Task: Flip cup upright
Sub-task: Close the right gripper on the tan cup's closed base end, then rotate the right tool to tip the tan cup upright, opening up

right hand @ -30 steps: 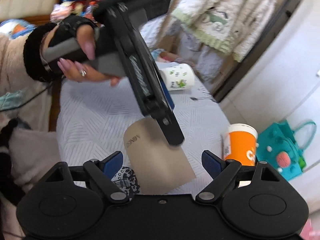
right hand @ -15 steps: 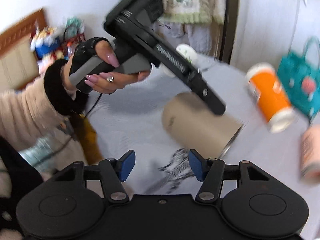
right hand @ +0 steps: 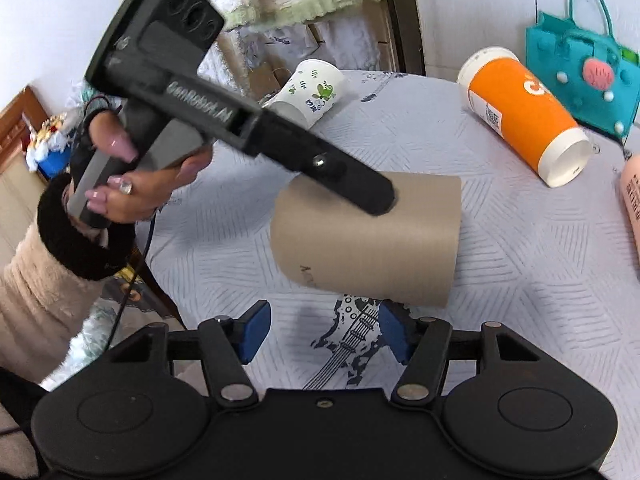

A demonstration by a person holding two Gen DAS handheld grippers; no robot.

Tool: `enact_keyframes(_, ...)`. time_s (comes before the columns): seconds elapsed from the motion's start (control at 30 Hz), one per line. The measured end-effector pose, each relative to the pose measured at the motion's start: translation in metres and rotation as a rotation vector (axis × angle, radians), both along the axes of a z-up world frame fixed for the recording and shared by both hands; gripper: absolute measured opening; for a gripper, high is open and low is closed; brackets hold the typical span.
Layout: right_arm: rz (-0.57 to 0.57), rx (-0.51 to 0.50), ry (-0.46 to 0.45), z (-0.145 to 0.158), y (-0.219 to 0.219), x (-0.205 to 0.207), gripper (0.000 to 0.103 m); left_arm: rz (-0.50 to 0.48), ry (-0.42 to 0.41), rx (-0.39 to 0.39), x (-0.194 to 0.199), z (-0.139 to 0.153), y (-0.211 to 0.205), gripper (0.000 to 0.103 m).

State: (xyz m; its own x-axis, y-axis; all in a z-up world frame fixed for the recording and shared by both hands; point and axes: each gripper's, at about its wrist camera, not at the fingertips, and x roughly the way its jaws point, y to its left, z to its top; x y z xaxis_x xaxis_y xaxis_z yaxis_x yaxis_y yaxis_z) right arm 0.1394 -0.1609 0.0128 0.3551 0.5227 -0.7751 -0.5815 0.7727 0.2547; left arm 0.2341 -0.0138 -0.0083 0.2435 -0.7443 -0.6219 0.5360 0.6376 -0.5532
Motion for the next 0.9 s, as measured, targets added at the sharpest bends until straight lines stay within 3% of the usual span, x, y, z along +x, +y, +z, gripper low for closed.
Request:
enact_keyframes(0.13, -0.027, -0.001, -0.005, -0.001, -0.003, 0.01, 0.066, 0.007, 0.016, 0.002, -0.003, -0.001, 0.004, 0.066)
enact_keyframes(0.23, -0.064, 0.03, -0.024, 0.001, -0.012, 0.017, 0.073, 0.016, 0.038, -0.011, -0.003, -0.004, 0.007, 0.067)
enact_keyframes(0.47, -0.081, 0.074, 0.025, 0.0, -0.015, 0.032, 0.08, 0.047, 0.077, -0.048, 0.002, -0.01, 0.011, 0.066)
enact_keyframes(0.63, -0.083, 0.125, 0.06, 0.002, -0.028, 0.044, 0.092, 0.032, 0.133, -0.087, 0.003, -0.012, 0.007, 0.065)
enact_keyframes(0.77, -0.076, 0.154, 0.11, -0.002, -0.036, 0.053, 0.096, 0.021, 0.082, -0.089, -0.001, -0.007, -0.001, 0.065)
enact_keyframes(0.9, -0.096, 0.122, 0.099, -0.004, -0.039, 0.059, 0.097, 0.001, 0.093, -0.096, 0.001, -0.005, -0.009, 0.065)
